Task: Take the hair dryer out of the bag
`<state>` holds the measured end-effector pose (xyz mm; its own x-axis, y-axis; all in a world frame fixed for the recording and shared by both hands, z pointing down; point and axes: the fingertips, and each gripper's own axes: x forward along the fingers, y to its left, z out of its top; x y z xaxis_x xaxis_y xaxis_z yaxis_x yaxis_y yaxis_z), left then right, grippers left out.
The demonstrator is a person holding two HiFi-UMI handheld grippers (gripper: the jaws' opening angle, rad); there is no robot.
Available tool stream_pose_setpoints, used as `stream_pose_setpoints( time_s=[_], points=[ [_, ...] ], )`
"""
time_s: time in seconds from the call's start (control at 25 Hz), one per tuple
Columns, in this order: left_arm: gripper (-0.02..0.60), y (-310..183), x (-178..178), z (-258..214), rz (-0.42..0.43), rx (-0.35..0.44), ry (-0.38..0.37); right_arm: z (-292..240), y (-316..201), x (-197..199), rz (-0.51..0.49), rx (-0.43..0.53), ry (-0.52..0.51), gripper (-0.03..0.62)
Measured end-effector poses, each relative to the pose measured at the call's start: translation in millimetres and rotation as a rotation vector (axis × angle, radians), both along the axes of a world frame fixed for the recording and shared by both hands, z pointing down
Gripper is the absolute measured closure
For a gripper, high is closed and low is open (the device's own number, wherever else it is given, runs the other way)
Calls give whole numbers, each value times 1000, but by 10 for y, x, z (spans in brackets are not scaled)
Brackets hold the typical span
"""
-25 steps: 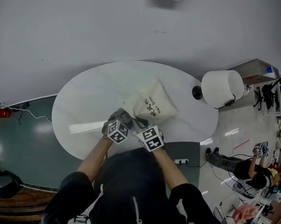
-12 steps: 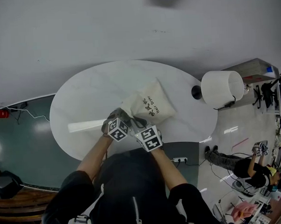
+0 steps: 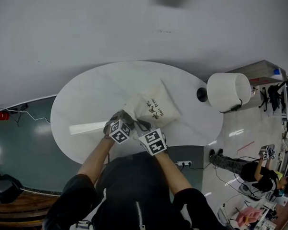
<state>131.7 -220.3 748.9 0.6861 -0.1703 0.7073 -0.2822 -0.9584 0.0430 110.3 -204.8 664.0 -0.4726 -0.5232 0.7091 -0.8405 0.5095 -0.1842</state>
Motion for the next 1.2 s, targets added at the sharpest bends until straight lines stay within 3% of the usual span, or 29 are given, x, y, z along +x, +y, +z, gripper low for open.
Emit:
stream_pose_setpoints(
  time_s=[0.12, 0.28, 0.36, 0.68, 1.2],
  points=[
    [320, 25, -10, 12, 25, 12, -15, -12, 6, -3, 1, -2, -1, 565],
    [311, 44, -9, 124, 99, 119, -136, -10, 6, 9, 1, 3, -2, 565],
    [311, 34, 13, 168, 119, 123, -166, -8, 3, 27, 6, 3, -2, 565],
    [325, 24, 6, 88, 141, 159, -166, -10, 15, 52, 17, -3, -6, 565],
    [357, 108, -17, 42, 104, 115, -149, 9, 5, 60, 15, 6, 6, 565]
  ],
)
